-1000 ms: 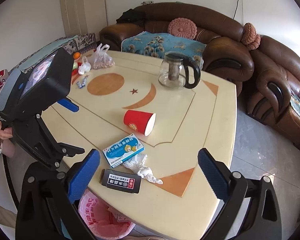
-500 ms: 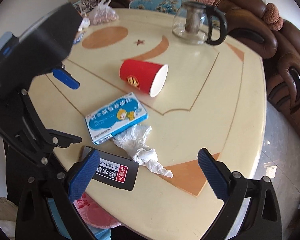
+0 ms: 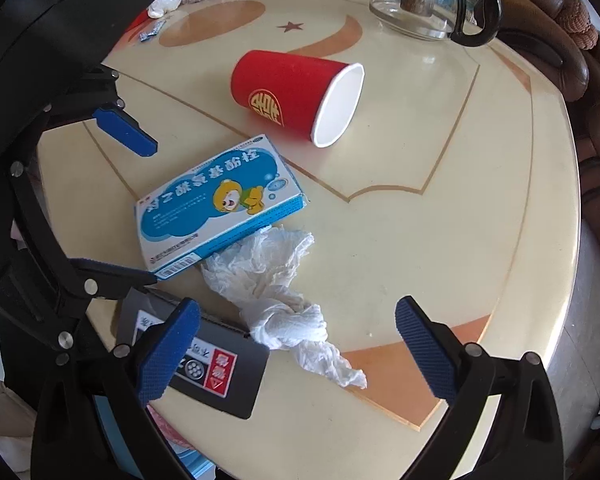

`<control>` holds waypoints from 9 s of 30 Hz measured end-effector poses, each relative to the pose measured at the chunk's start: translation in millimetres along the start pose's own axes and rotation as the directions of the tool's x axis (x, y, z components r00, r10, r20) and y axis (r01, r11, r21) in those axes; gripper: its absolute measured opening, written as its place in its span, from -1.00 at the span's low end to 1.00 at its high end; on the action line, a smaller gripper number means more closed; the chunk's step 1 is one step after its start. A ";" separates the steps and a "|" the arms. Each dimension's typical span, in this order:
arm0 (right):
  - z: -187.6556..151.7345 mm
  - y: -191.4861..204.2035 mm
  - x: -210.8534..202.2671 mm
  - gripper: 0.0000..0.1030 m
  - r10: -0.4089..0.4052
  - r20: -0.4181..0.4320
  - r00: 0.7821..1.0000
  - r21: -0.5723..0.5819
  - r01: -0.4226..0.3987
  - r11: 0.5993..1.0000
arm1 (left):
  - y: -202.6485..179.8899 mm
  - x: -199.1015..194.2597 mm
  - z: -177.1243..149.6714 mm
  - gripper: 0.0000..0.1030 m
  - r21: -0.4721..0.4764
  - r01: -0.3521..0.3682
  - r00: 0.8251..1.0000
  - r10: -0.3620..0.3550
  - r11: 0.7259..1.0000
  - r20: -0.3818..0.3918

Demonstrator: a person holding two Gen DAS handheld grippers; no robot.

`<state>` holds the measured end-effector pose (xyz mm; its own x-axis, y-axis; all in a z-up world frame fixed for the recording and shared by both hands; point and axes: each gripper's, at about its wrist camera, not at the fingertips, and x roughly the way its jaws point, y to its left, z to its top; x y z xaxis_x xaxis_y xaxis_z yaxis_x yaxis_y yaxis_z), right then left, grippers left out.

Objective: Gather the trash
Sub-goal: 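Grasp the blue-white medicine box with the left tool while the right tool grasps the white tissue, then carry the medicine box and tissue with both tools over the pink bin, then open the left tool to drop the medicine box while the right tool releases the tissue, then raise both tools back over the table toward the red cup and black box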

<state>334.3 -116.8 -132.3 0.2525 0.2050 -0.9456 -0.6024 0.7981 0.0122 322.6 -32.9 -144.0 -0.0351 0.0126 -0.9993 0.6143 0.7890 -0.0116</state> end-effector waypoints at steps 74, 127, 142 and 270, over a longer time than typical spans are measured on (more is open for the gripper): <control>-34.4 69.9 -157.8 -0.45 -0.106 0.199 0.974 0.173 0.072 0.982 | -23.5 -97.2 -101.6 0.17 -0.148 -0.044 0.969 0.079 0.988 0.235; -174.5 187.6 -70.9 -0.45 -0.004 0.016 1.000 0.133 0.002 0.991 | -135.1 35.3 -212.7 0.17 -0.044 0.037 0.987 -0.030 0.998 0.155; -191.8 170.7 -3.5 -0.45 0.033 -0.074 0.997 0.177 -0.020 0.984 | -133.4 99.2 -198.2 0.17 -0.054 0.104 0.993 -0.100 0.993 0.068; -30.9 97.6 -199.2 0.86 0.096 0.154 0.983 -0.343 -0.037 0.938 | -15.2 -185.7 -44.5 0.88 0.279 -0.258 0.914 0.140 0.925 0.380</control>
<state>201.8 -97.2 47.2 0.3073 0.3651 -0.8788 -0.8347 0.5468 -0.0647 284.7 -19.9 43.4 0.3535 -0.1114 -0.9288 0.7972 0.5553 0.2368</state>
